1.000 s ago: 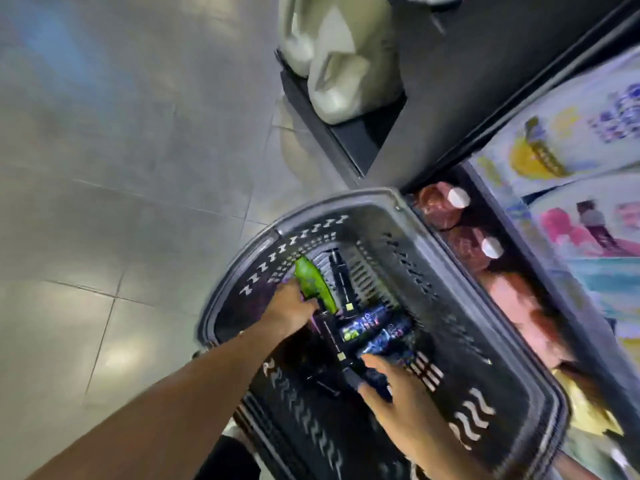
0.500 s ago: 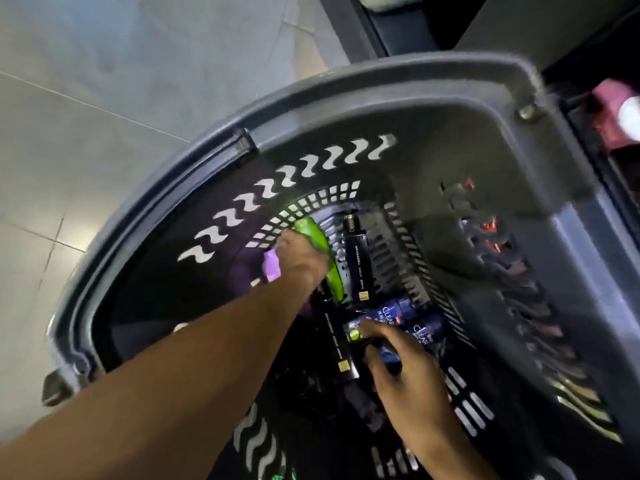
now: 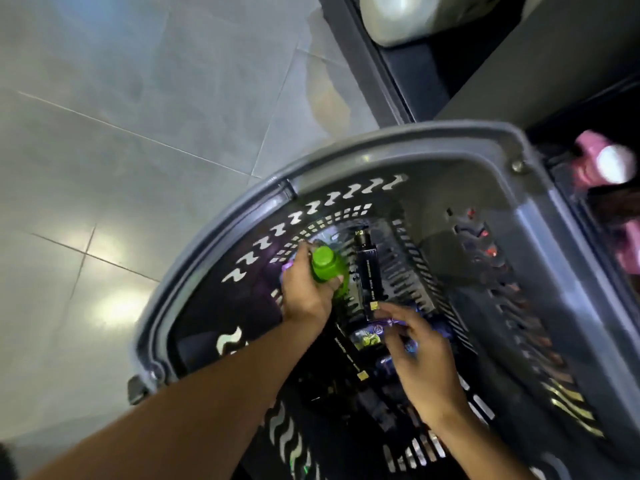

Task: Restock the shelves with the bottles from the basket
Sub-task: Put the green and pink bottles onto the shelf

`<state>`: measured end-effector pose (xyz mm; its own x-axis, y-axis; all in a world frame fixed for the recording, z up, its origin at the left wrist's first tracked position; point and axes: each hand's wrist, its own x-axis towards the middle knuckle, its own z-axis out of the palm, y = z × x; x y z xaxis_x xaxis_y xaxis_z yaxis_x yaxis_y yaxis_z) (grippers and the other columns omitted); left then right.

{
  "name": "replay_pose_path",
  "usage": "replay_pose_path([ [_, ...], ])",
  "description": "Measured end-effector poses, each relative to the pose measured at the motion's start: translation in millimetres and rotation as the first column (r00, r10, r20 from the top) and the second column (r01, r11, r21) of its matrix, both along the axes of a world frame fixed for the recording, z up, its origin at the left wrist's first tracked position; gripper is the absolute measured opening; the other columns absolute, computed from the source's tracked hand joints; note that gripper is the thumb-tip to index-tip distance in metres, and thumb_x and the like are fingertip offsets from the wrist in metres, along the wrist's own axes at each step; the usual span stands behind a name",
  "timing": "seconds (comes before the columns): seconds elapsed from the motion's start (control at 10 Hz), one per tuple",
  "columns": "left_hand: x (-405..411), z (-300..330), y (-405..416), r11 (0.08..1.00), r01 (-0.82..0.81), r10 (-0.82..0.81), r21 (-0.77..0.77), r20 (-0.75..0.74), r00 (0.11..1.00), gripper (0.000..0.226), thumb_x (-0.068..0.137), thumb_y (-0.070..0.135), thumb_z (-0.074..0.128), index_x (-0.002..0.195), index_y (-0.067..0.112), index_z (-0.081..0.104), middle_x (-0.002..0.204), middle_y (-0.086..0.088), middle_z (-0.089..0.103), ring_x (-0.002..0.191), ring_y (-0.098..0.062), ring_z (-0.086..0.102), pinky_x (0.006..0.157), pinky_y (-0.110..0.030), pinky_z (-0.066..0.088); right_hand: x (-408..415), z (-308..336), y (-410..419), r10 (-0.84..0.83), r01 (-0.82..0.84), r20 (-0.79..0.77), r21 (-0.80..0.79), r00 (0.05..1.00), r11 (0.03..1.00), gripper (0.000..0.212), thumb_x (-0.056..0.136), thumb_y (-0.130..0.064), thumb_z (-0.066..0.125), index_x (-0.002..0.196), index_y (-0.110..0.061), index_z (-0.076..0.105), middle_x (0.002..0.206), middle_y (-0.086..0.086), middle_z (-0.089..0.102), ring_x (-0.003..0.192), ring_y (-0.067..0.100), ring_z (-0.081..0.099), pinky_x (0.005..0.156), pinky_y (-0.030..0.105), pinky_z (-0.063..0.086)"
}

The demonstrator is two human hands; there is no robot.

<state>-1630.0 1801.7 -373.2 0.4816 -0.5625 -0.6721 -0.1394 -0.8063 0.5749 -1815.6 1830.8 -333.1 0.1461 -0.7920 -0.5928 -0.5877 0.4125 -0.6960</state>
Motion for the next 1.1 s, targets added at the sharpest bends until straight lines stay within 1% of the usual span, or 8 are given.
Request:
replay_pose_path([
  [0.2,14,69,13,0.989,0.060,-0.051,-0.132,0.066,0.996,0.044,0.075,-0.002,0.082,0.097,0.021,0.052,0.086,0.005,0.065,0.078,-0.016,0.063,0.072,-0.032,0.053,34,-9,-30,-0.033,0.032,0.051,0.030,0.998,0.999,0.037,0.094,0.002,0.061,0.120,-0.023,0.066,0.110,-0.012,0.072,0.102,-0.002,0.067,0.090,0.013,0.050],
  [0.4,18,93,32,0.972,-0.145,0.164,-0.184,0.093,0.982,0.045,0.070,-0.017,0.079,0.087,0.018,0.057,0.081,0.005,0.066,0.074,-0.002,0.062,0.065,-0.009,0.044,73,-70,-34,0.094,-0.089,-0.021,0.175,0.995,0.981,0.042,0.086,0.002,0.064,0.125,-0.011,0.064,0.109,0.003,0.071,0.098,0.018,0.069,0.096,0.040,0.055],
  [0.6,20,85,32,0.962,-0.153,0.182,-0.228,0.110,0.977,0.050,0.065,-0.014,0.085,0.084,0.025,0.059,0.083,0.004,0.070,0.077,-0.004,0.066,0.065,-0.009,0.045,105,-130,-27,0.125,-0.108,-0.073,0.198,0.990,0.974,0.024,0.092,-0.006,0.054,0.087,-0.018,0.075,0.087,0.011,0.074,0.070,0.019,0.071,0.066,0.032,0.058],
  [0.7,19,79,31,0.950,-0.159,0.192,-0.267,0.101,0.976,0.047,0.065,-0.012,0.086,0.084,0.022,0.060,0.082,0.006,0.072,0.078,-0.004,0.068,0.067,-0.010,0.047,117,-149,-36,0.161,-0.122,-0.107,0.300,0.981,0.946,0.017,0.096,-0.015,0.052,0.092,-0.027,0.062,0.084,0.000,0.069,0.073,0.011,0.065,0.070,0.024,0.056],
  [0.8,19,79,29,0.946,-0.184,0.209,-0.268,0.067,0.976,0.045,0.066,-0.015,0.085,0.085,0.019,0.060,0.083,0.005,0.072,0.080,-0.004,0.068,0.066,-0.010,0.049,119,-175,-27,0.281,-0.231,-0.121,0.315,0.952,0.921,0.014,0.076,-0.043,0.063,0.082,-0.031,0.067,0.102,0.012,0.069,0.098,0.030,0.066,0.095,0.048,0.054],
  [0.9,19,77,31,0.944,-0.201,0.219,-0.263,0.039,0.975,0.048,0.065,-0.022,0.081,0.086,0.016,0.060,0.082,0.002,0.072,0.077,-0.006,0.069,0.064,-0.011,0.050,122,-190,-19,0.327,-0.306,-0.031,0.285,0.944,0.909,0.020,0.066,-0.048,0.060,0.074,-0.033,0.070,0.104,0.013,0.067,0.106,0.034,0.066,0.100,0.051,0.052],
  [1.0,21,74,32,0.941,-0.233,0.246,-0.247,0.025,0.969,0.047,0.063,-0.022,0.082,0.085,0.013,0.060,0.081,-0.003,0.073,0.074,-0.010,0.069,0.064,-0.014,0.051,135,-125,-41,0.220,-0.176,-0.063,0.409,0.973,0.895,0.025,0.087,-0.017,0.058,0.062,-0.019,0.058,0.083,0.012,0.061,0.079,0.028,0.063,0.076,0.042,0.057],
  [1.1,21,76,35,0.945,-0.234,0.251,-0.229,0.047,0.967,0.046,0.064,-0.019,0.083,0.082,0.015,0.060,0.080,-0.001,0.073,0.076,-0.012,0.069,0.067,-0.015,0.052,135,-105,-37,0.281,-0.229,-0.118,0.329,0.952,0.916,0.020,0.082,-0.028,0.059,0.066,-0.017,0.058,0.078,0.014,0.061,0.073,0.024,0.064,0.068,0.036,0.057],
])
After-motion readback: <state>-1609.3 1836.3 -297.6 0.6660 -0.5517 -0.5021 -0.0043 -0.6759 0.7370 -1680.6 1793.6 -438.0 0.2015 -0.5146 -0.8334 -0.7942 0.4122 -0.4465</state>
